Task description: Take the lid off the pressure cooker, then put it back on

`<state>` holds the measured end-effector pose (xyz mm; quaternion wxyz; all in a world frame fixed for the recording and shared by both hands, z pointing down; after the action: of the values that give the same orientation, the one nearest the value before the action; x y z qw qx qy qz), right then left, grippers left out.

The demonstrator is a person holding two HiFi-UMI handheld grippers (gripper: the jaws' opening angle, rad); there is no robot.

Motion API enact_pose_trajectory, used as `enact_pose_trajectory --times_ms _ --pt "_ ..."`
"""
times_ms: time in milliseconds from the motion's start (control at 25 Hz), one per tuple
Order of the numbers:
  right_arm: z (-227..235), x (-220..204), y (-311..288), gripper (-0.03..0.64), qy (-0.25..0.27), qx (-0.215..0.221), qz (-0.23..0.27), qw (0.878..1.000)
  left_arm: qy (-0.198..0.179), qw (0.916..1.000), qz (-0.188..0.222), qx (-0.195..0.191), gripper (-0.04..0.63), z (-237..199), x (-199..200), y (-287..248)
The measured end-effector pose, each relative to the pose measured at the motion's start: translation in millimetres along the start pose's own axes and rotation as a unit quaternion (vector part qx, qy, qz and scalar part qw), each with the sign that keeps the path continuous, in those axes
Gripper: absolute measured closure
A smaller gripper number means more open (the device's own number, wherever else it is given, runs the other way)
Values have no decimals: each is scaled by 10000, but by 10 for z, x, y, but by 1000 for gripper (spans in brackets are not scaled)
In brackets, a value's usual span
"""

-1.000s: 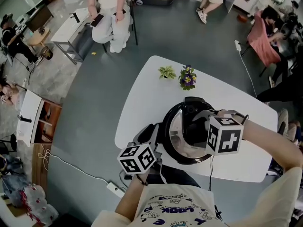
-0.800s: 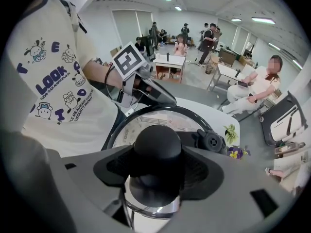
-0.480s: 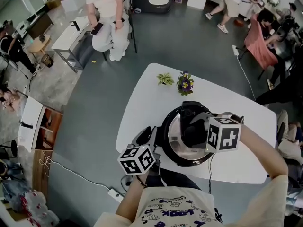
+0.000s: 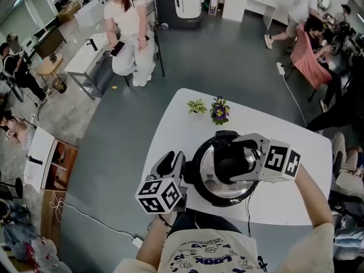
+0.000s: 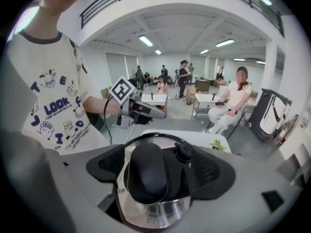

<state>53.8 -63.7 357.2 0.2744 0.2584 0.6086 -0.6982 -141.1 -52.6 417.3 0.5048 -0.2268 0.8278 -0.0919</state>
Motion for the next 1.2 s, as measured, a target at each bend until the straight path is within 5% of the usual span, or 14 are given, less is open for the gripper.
enact_pose_trajectory --times_ms 200,360,480,680,840,1040,1200 --pt "109 175 489 198 -382 -1110 1818 9763 -622 9963 577 -106 468 232 422 21" --pt "129 180 843 227 -546 -2135 2724 9366 -1147 9881 999 -221 472 492 729 22" --pt "103 171 1112 308 -676 -2977 3221 8961 -1412 9815 1241 -351 493 684 908 42" --pt "12 94 1469 439 -1056 -4275 3712 8175 -1728 9701 1638 -466 546 969 1115 79" --pt "-65 -44 1586 528 -1463 -4839 3928 7682 -1979 9605 1900 -477 575 1151 1210 124" --pt "-164 -152 1586 589 -1675 -5466 3770 7287 -2078 9548 2068 -486 580 1293 1238 197" --pt "-223 -171 1513 603 -1768 -5662 3735 7132 -2070 9560 2009 -538 581 1343 1132 185"
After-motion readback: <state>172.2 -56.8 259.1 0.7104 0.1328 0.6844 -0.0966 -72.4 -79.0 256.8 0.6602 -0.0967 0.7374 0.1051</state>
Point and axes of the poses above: the fingertips, and each gripper's own axes: y backward along the fingers, z to its right, x out of its top, the point moved 5 cm from there along y, backward along the fingers, and after that the axes turned 5 degrees about x, right-handed, at the moved point
